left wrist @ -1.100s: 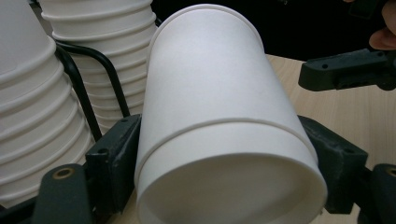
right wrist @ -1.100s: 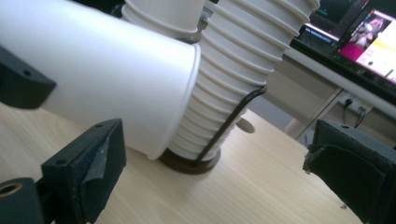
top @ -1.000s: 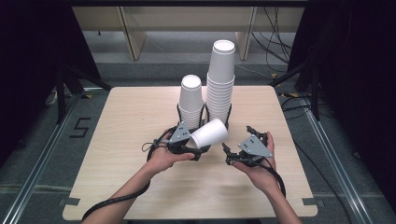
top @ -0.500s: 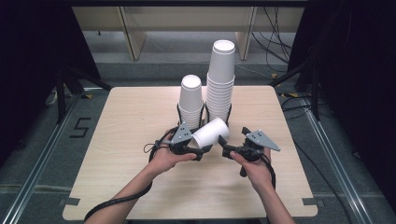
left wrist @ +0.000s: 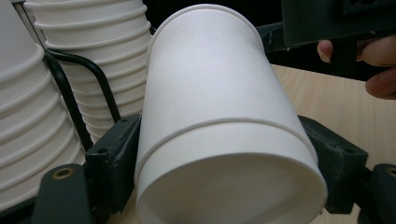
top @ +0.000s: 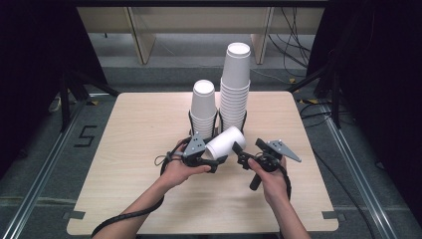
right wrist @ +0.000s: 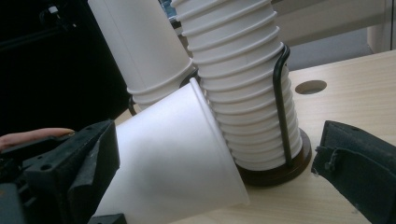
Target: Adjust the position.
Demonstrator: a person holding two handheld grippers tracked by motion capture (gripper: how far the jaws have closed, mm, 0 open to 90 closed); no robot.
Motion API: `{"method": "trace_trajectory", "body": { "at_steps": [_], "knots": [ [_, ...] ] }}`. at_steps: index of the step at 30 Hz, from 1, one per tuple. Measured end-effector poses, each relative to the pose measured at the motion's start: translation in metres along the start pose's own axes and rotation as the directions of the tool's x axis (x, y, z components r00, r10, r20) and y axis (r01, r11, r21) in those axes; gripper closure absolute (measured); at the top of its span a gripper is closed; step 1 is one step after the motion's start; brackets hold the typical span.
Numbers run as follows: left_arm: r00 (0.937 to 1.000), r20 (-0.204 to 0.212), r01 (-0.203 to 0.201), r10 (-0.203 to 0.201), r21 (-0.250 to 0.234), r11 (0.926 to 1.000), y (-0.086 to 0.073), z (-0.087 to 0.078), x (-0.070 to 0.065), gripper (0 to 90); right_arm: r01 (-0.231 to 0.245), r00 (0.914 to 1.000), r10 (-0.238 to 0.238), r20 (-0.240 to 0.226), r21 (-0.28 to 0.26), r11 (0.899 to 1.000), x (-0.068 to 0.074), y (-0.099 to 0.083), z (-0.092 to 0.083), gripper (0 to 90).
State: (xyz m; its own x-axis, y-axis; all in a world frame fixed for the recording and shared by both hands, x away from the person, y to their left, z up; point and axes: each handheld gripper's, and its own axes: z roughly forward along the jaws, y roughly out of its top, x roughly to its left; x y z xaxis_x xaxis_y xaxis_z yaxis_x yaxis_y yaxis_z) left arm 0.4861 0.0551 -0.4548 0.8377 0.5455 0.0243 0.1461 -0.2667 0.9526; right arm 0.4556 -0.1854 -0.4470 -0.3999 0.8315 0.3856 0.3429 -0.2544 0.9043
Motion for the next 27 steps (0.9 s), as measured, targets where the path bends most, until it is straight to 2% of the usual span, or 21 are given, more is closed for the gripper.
{"method": "trace_trajectory", "body": {
  "at_steps": [4,6,8,11,14,15,17,18,19,23,25,27],
  "knots": [
    [1.0,0.0,-0.004,0.004,-0.004,1.0,-0.0005,0.0016,-0.0008,21.8,-0.081,0.9967,0.081,-0.006,-0.004,0.997,0.0,-0.0006,0.0001,0.4],
    [1.0,-0.002,0.003,-0.003,-0.005,1.0,-0.0009,0.0022,-0.0018,21.8,-0.085,0.9964,0.085,-0.004,-0.017,0.996,-0.0023,-0.0006,0.0009,0.4],
    [1.0,-0.002,0.002,-0.002,-0.005,1.0,-0.001,0.0024,-0.0019,21.8,-0.124,0.9923,0.123,-0.013,-0.014,0.992,-0.0016,-0.0011,0.001,0.4],
    [1.0,-0.004,0.0,0.0,-0.008,1.0,-0.001,0.0021,-0.0022,21.8,-0.118,0.9929,0.118,-0.017,-0.012,0.993,-0.001,-0.0017,0.0014,0.4],
    [1.0,-0.009,-0.001,0.001,-0.008,1.0,-0.0006,0.0017,-0.0018,21.8,-0.138,0.9904,0.138,-0.016,-0.011,0.99,-0.0015,-0.0025,0.0026,0.4],
    [1.0,-0.009,-0.003,0.002,-0.008,1.0,-0.0005,0.0016,-0.0015,21.8,-0.162,0.9864,0.162,-0.029,-0.013,0.987,-0.0008,-0.0026,0.0028,0.4],
    [0.9999,-0.012,-0.002,0.002,-0.009,1.0,-0.0005,0.0018,-0.0015,21.8,-0.175,0.984,0.174,-0.035,-0.01,0.985,-0.0016,-0.0033,0.0029,0.4],
    [0.9999,-0.012,-0.002,0.002,-0.01,1.0,-0.0006,0.002,-0.0015,21.8,-0.207,0.9778,0.207,-0.036,-0.005,0.978,0.0001,-0.0035,0.0029,0.4],
    [0.9999,-0.011,-0.003,0.003,-0.011,0.9999,-0.0007,0.0021,-0.0016,21.8,-0.219,0.9751,0.219,-0.036,-0.006,0.976,0.0004,-0.004,0.0032,0.4],
    [0.9999,-0.013,-0.003,0.003,-0.013,0.9999,-0.0013,0.0029,-0.0021,21.8,-0.241,0.9704,0.24,-0.024,-0.015,0.971,-0.001,-0.0048,0.0036,0.4],
    [0.9998,-0.017,-0.006,0.006,-0.013,0.9999,-0.0016,0.0032,-0.002,21.8,-0.251,0.9675,0.25,-0.033,-0.013,0.968,-0.002,-0.0053,0.0039,0.4],
    [0.9997,-0.022,-0.013,0.012,-0.012,0.9998,-0.0019,0.0038,-0.0023,21.8,-0.276,0.9609,0.276,-0.024,-0.009,0.961,-0.002,-0.0059,0.0038,0.4]
  ]
}}
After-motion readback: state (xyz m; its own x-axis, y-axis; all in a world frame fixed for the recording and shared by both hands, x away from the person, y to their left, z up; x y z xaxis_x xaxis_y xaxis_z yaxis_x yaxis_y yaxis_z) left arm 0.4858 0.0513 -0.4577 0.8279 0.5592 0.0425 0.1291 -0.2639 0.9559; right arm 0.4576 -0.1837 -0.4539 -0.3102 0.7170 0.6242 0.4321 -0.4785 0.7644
